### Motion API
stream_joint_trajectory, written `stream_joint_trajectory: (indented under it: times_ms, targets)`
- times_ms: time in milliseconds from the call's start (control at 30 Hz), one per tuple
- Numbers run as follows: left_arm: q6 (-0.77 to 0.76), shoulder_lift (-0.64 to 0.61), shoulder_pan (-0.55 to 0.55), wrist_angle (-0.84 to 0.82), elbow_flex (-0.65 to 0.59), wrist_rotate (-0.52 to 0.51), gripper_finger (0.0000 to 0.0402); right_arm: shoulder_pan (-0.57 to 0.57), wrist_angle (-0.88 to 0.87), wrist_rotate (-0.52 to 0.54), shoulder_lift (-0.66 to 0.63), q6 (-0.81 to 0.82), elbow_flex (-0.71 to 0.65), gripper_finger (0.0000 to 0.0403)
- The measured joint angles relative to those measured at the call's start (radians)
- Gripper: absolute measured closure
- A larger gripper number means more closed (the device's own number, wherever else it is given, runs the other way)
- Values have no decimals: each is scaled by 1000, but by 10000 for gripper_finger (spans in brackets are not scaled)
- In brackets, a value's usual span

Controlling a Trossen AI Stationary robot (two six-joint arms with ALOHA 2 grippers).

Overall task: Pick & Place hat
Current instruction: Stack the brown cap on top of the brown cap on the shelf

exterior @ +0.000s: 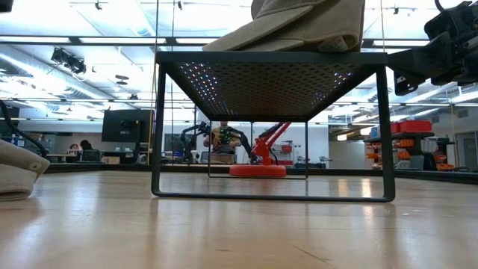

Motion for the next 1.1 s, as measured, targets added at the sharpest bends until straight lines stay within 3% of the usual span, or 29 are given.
stream_joint_trajectory:
  times_ms: [667, 1100]
  targets:
    - [-3, -1, 2, 90, -97, -4, 198, 0, 0, 0, 0, 0, 0, 376]
    - [0, 0, 2, 90, -97, -4, 296, 0, 0, 0, 0, 0, 0, 376]
